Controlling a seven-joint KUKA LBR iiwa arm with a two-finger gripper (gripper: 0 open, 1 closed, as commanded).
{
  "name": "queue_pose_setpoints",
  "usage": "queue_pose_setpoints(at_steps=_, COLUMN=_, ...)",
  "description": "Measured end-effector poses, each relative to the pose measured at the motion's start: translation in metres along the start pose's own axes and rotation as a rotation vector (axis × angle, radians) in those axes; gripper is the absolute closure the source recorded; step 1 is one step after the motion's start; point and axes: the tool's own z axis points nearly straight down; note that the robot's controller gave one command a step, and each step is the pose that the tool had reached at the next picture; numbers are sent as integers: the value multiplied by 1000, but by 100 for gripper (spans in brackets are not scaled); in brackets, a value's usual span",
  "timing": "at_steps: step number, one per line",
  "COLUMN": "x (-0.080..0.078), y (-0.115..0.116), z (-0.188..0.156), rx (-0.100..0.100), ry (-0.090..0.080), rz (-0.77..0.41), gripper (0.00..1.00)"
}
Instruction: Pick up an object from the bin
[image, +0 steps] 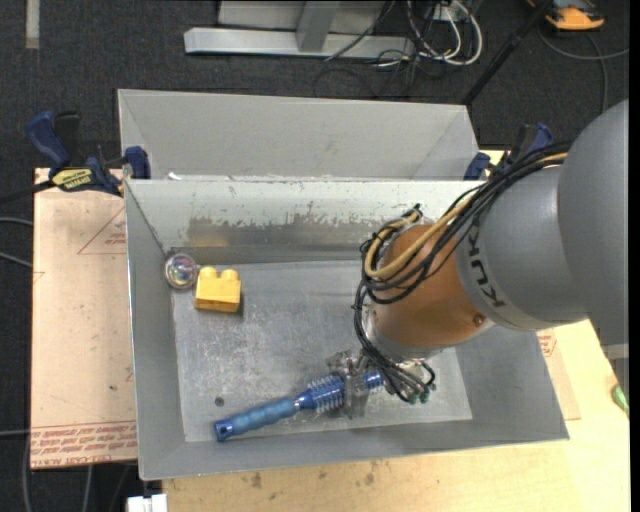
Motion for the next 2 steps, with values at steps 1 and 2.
queue_pose_setpoints(at_steps=1, x=9, y=-3, z=-112, rx=2, ry=-7, rz=14, gripper=100)
queue_pose_setpoints(at_steps=2, x=-7, y=-11, z=-212, rx=3, ry=-11, rz=-3, gripper=100)
